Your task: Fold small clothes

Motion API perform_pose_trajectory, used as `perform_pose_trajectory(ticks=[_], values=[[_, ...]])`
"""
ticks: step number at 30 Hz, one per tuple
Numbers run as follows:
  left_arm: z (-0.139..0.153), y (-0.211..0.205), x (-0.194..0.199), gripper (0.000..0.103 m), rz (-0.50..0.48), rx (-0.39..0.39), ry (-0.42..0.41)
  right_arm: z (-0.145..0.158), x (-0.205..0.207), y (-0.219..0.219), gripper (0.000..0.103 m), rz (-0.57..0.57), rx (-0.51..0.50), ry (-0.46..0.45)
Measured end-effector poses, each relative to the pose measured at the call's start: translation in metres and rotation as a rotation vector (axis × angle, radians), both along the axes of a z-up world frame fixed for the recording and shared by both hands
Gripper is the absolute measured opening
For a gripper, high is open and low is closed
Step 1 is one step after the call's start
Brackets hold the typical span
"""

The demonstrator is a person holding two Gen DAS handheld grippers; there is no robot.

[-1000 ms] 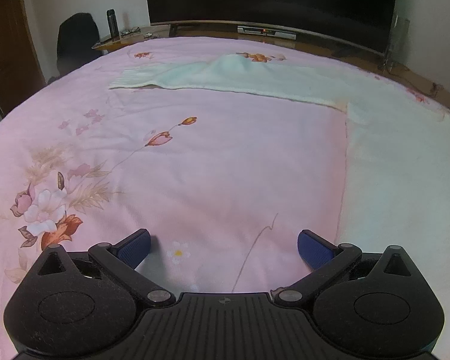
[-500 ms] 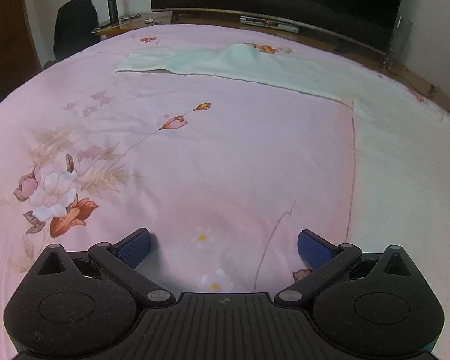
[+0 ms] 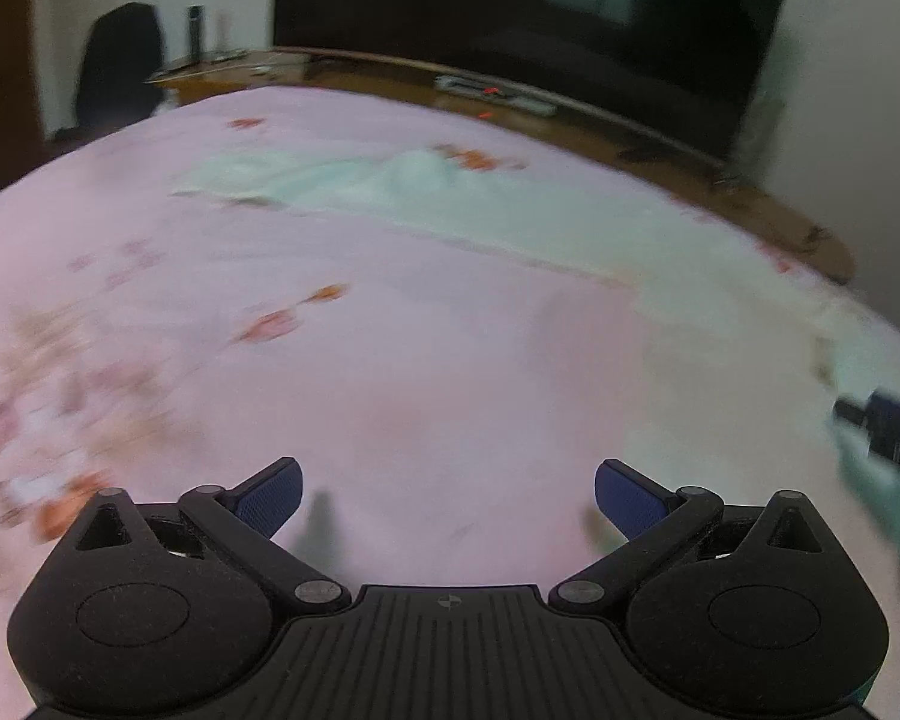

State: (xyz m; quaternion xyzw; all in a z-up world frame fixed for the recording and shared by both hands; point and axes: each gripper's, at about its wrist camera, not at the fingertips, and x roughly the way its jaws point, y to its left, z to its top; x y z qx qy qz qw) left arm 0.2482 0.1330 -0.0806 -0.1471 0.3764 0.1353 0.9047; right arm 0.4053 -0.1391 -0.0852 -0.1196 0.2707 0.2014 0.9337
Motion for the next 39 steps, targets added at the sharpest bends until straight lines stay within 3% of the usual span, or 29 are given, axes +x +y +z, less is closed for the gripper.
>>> perform_pose_trajectory(ticks=[3,7,9,14,20,21,23,25,27,32,39], values=[[0.004,-0.031,0.037,0.103,-0.088,-0.022,-0.049,0.009,-0.021,-0.019,0.051,-0.002,0.064,-0.006],[0.002,-0.092,0.101,0.101,-0.276,-0.066,-0.093,0.019,-0.039,-0.062,0.051,-0.159,0.115,-0.028],[-0.002,-0.122,0.134,0.057,-0.353,-0.132,-0.082,0.022,-0.035,-0.088,0.05,-0.247,0.159,-0.012],[-0.02,-0.169,0.194,0.055,-0.415,-0.293,-0.017,0.018,-0.03,-0.141,0.051,-0.387,0.232,0.013],[-0.032,-0.18,0.231,0.055,-0.334,-0.406,0.0,0.001,-0.027,-0.177,0.051,-0.489,0.322,0.069],[-0.032,-0.181,0.237,0.045,-0.326,-0.415,0.0,-0.001,-0.025,-0.181,0.051,-0.506,0.338,0.078],[-0.036,-0.188,0.243,0.003,-0.338,-0.381,0.019,-0.004,-0.027,-0.192,0.051,-0.536,0.37,0.093],[-0.035,-0.19,0.252,0.003,-0.351,-0.39,0.017,-0.006,-0.03,-0.198,0.051,-0.553,0.398,0.11],[-0.023,-0.182,0.25,0.003,-0.369,-0.354,-0.036,-0.008,-0.027,-0.198,0.051,-0.562,0.411,0.121],[0.0,-0.146,0.248,0.003,-0.363,-0.321,-0.096,-0.007,-0.028,-0.195,0.052,-0.545,0.426,0.123],[0.003,-0.083,0.242,0.003,-0.292,-0.292,-0.103,-0.01,-0.014,-0.175,0.052,-0.497,0.417,0.136]])
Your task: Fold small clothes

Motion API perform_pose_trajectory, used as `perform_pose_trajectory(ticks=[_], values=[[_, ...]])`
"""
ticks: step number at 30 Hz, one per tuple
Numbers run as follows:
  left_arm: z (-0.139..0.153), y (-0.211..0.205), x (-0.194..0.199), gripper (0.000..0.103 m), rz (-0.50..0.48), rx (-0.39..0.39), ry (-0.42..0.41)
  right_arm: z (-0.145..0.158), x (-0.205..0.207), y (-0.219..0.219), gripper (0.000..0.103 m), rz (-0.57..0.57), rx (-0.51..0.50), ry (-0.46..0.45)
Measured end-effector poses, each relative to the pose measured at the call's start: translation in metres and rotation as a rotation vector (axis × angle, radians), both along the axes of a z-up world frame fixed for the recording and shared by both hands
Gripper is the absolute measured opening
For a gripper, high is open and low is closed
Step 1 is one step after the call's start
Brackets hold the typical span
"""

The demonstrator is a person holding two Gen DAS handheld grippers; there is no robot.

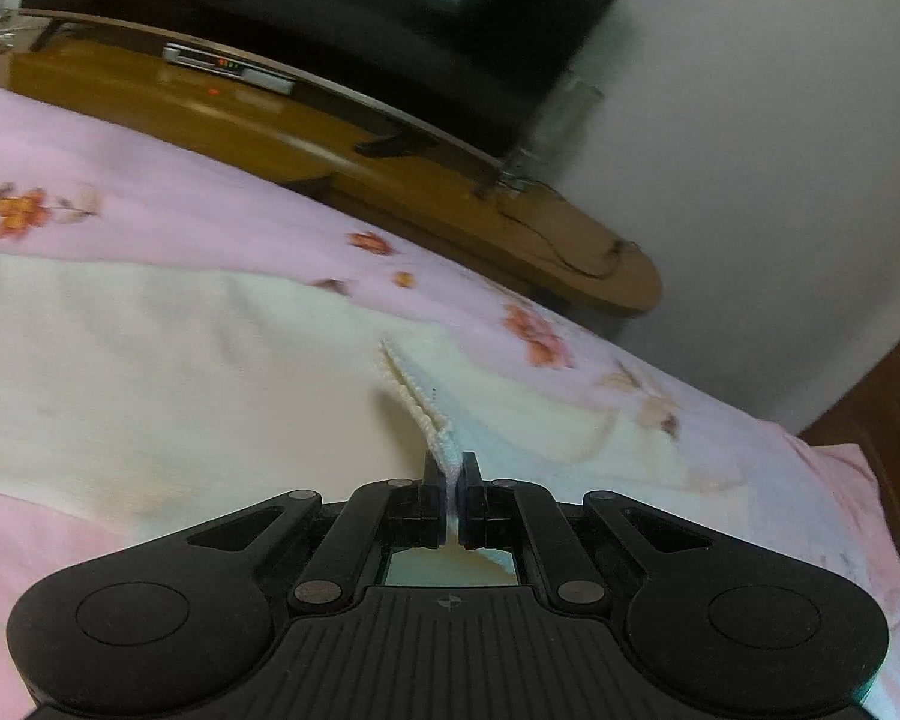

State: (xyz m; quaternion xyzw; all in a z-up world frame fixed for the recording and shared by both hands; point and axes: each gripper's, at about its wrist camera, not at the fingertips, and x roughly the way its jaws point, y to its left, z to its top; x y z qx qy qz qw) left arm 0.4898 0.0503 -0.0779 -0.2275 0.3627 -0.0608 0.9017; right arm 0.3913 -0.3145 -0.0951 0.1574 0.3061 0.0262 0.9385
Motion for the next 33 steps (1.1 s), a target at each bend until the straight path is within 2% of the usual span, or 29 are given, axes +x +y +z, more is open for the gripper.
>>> perform_pose_trajectory(ticks=[5,7,9,13,15,18,21,26,28,29,30,33], values=[[-0.011,0.025,-0.002,0.003,0.027,0.0,0.017,-0.005,0.016,0.012,0.051,0.031,-0.053,0.024],[-0.016,0.027,0.001,0.003,0.023,0.025,0.029,-0.008,0.022,0.018,0.044,0.034,-0.084,0.031],[-0.02,0.032,0.001,0.003,0.034,0.035,0.039,-0.01,0.025,0.023,0.032,0.035,-0.101,0.027],[-0.029,0.038,0.005,0.003,0.048,0.027,0.058,-0.009,0.031,0.023,0.023,0.047,-0.095,0.026],[-0.03,0.038,0.002,0.003,0.044,0.033,0.057,-0.01,0.033,0.024,0.004,0.065,-0.105,0.023],[-0.029,0.037,-0.006,0.003,0.049,0.029,0.037,-0.01,0.032,0.023,0.004,0.064,-0.118,0.02],[-0.041,0.039,-0.007,0.003,0.057,0.036,0.074,-0.011,0.03,0.022,0.003,0.051,-0.131,0.018],[-0.047,0.041,-0.009,0.003,0.064,0.022,0.068,-0.015,0.032,0.019,0.004,0.07,-0.12,0.042],[-0.047,0.041,-0.009,0.003,0.064,0.02,0.067,-0.007,0.025,0.014,0.011,0.075,-0.098,0.01],[-0.048,0.041,-0.009,0.003,0.065,0.02,0.065,-0.002,0.02,0.011,0.024,0.069,-0.084,-0.027],[-0.048,0.04,-0.009,0.003,0.065,0.021,0.062,0.003,0.017,0.007,0.032,0.066,-0.069,-0.056],[-0.05,0.04,-0.009,0.003,0.072,0.021,0.056,0.007,0.033,0.003,0.034,0.075,-0.024,-0.068]])
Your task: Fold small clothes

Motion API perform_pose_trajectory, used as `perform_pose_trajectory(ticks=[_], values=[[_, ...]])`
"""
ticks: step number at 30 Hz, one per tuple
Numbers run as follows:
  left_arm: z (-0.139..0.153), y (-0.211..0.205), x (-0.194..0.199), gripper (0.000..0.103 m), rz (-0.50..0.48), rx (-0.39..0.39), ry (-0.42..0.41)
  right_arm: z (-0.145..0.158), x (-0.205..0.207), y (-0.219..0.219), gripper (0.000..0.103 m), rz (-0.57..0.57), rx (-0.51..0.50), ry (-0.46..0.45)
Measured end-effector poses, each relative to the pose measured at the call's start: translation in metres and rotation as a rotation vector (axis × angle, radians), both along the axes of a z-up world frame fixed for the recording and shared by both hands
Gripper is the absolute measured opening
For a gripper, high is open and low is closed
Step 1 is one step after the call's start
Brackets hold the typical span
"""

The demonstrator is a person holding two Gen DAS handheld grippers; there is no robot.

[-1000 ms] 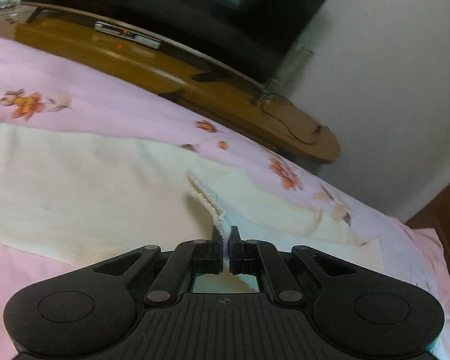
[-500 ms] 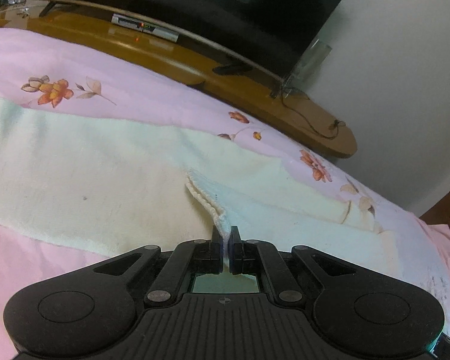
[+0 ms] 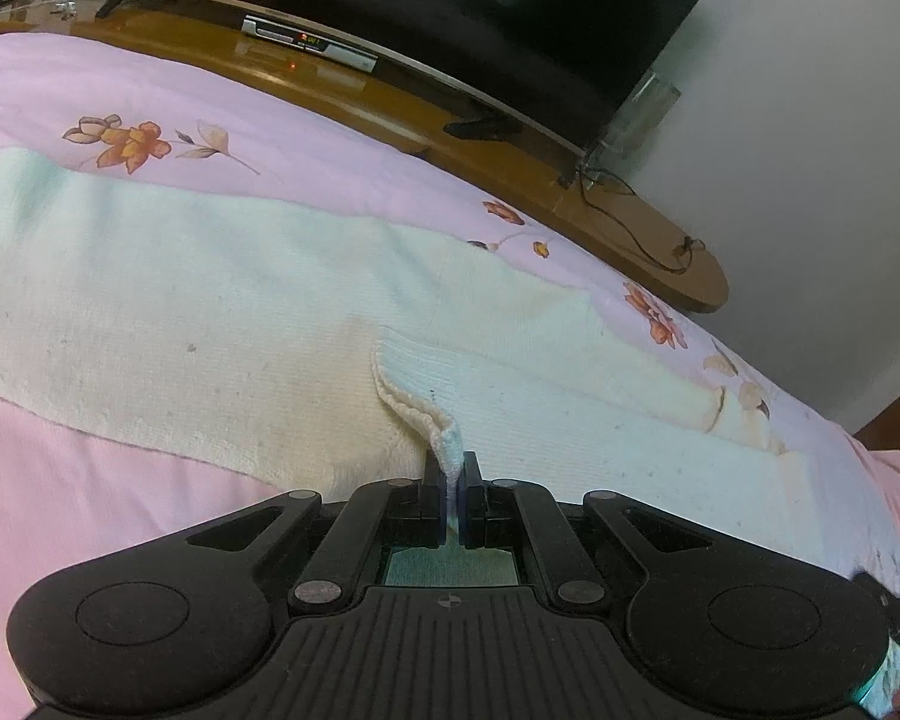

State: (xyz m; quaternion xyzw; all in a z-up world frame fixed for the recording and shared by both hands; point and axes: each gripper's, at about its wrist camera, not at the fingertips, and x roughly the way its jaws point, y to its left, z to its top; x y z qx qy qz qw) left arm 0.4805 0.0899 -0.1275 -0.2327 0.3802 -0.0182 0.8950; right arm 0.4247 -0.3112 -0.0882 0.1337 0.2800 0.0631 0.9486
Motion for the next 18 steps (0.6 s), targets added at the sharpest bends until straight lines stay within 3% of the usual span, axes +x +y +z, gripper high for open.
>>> perform_pose_trajectory(ticks=[2,5,9,11,12,16,18], values=[[0.0,-0.001,-0.001,0.003,0.006,0.003,-0.004,-0.004,0.023,-0.003,0.031,-0.01,0.027,0.016],[0.002,0.0,-0.003,0.003,0.017,0.019,-0.023,-0.024,0.054,-0.004,0.007,0.032,0.06,0.091],[-0.001,0.001,-0.004,0.003,0.017,0.018,-0.035,-0.029,0.047,0.006,0.008,0.021,-0.031,0.078],[-0.001,0.002,-0.003,0.003,0.018,0.015,-0.035,-0.027,0.046,0.007,0.008,0.025,-0.043,0.081],[0.0,0.002,-0.003,0.003,0.015,0.019,-0.035,-0.025,0.047,0.007,0.014,0.028,-0.042,0.074],[-0.001,0.001,-0.004,0.003,0.017,0.017,-0.033,-0.014,0.058,0.003,0.017,0.018,-0.04,-0.023],[-0.002,0.003,-0.004,0.003,0.022,0.004,-0.029,-0.02,0.075,0.003,0.017,0.016,-0.05,-0.002]])
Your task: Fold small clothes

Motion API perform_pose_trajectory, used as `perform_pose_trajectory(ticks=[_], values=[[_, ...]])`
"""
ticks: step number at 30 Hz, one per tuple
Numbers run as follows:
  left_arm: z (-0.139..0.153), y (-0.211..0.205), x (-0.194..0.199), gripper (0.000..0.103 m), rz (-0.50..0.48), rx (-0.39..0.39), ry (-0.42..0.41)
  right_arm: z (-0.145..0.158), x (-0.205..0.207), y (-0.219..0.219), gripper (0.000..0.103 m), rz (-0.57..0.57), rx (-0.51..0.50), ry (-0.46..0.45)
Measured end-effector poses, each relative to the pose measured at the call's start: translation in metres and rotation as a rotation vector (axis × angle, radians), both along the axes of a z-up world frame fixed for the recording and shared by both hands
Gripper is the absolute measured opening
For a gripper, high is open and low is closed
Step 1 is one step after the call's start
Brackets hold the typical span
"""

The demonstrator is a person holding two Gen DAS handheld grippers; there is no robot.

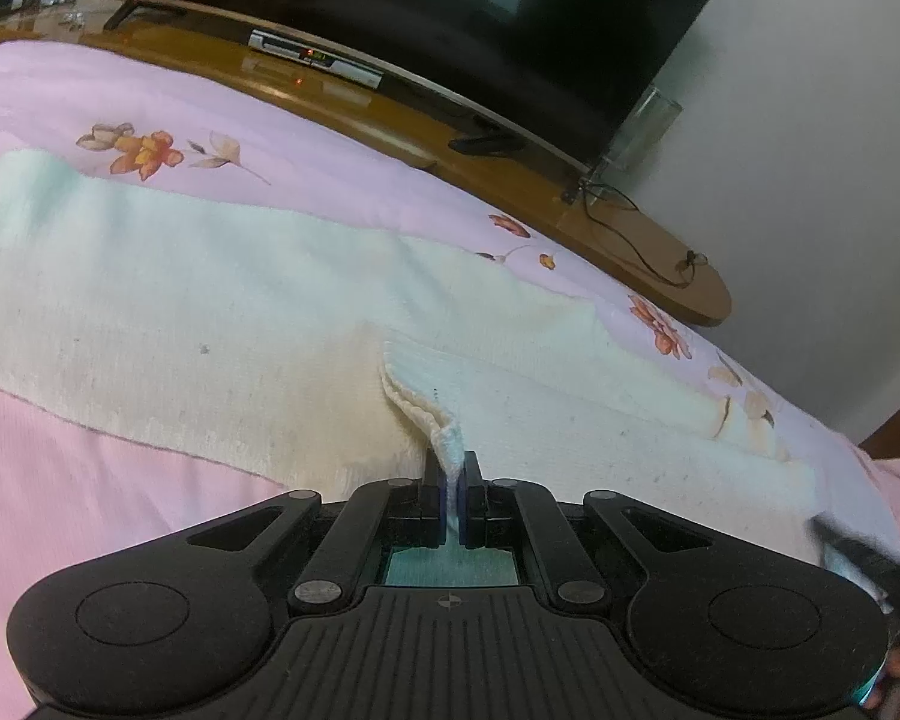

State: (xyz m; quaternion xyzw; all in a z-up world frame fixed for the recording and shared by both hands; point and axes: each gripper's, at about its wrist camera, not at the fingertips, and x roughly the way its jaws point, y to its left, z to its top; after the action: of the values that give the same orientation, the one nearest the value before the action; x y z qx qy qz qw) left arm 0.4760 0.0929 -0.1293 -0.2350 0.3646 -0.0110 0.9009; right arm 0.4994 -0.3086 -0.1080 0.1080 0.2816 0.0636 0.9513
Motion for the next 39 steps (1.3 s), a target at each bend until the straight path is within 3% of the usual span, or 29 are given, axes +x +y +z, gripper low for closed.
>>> perform_pose_trajectory(ticks=[1,6,12,14,17,20,24,28,32,34,36,39], values=[[0.0,0.0,-0.001,0.003,-0.001,-0.001,-0.002,-0.01,0.01,0.002,0.017,-0.004,-0.026,0.061],[-0.006,0.008,-0.003,0.004,0.009,-0.057,-0.017,-0.008,0.001,0.005,0.018,-0.006,-0.044,0.041],[-0.005,0.043,-0.031,0.005,0.167,-0.137,-0.047,-0.009,0.003,0.0,0.019,0.001,-0.008,0.049],[-0.001,0.051,-0.037,0.005,0.222,-0.103,-0.053,-0.009,0.003,0.0,0.019,0.0,-0.006,0.049],[0.009,0.056,-0.038,0.005,0.217,-0.149,-0.092,-0.009,0.003,0.0,0.019,-0.001,-0.005,0.048],[0.016,0.034,-0.027,0.005,0.122,-0.101,-0.093,-0.01,0.003,0.001,0.019,-0.001,-0.006,0.046],[0.016,0.012,-0.005,0.005,0.138,0.094,-0.018,-0.009,0.003,0.003,0.02,0.0,-0.026,0.044],[0.01,0.009,0.003,0.005,0.119,0.114,-0.002,-0.009,0.004,0.002,0.02,0.001,-0.018,0.047],[0.008,-0.001,0.006,0.005,0.072,0.183,-0.014,-0.008,0.004,0.005,0.023,-0.004,-0.029,0.043],[0.008,-0.004,0.008,0.005,0.047,0.218,-0.017,-0.008,0.002,0.005,0.028,-0.012,-0.033,0.032],[0.01,-0.005,0.007,0.005,0.044,0.234,-0.026,-0.007,0.0,0.005,0.043,-0.013,-0.036,0.025],[0.015,-0.001,-0.002,0.003,0.071,0.227,-0.045,-0.005,-0.002,0.009,0.049,-0.007,-0.056,0.008]])
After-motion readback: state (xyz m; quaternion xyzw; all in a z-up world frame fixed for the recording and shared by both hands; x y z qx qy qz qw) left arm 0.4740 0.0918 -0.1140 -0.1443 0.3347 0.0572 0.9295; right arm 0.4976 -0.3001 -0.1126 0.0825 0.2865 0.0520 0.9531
